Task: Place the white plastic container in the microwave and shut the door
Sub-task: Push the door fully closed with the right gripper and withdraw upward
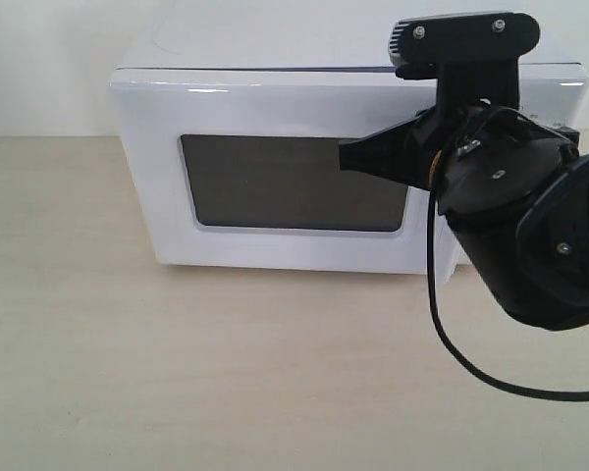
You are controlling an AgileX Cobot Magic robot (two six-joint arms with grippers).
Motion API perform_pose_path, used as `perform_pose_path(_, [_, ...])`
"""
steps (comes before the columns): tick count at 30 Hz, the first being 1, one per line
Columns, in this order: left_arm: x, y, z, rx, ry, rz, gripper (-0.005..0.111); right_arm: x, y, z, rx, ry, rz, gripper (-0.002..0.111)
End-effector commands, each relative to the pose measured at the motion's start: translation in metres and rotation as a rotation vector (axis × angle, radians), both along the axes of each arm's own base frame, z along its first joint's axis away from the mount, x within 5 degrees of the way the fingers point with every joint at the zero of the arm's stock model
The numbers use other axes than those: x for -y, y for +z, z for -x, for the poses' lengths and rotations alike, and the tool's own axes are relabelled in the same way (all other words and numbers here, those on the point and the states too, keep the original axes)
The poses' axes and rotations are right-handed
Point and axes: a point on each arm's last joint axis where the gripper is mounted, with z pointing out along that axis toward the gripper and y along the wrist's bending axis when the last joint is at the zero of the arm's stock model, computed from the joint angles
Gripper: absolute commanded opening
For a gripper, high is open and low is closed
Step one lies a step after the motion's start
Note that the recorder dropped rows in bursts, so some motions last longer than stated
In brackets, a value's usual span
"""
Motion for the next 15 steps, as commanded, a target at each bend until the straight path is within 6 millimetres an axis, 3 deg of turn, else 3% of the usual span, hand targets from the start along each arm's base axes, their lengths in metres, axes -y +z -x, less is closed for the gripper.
perform_pose_path(1, [0.000,-0.001,0.000,0.013,0.001,0.008,0.004,0.004,0.008,-0.006,0.038,-0.032,0.004,0.000])
perform_pose_path(6, [0.001,-0.001,0.000,0.011,0.000,0.007,0.004,0.001,0.014,-0.009,0.052,-0.025,-0.007,0.000])
perform_pose_path(15, [0.001,-0.001,0.000,0.010,-0.001,0.007,0.004,-0.001,0.004,-0.018,0.030,-0.040,0.017,0.000])
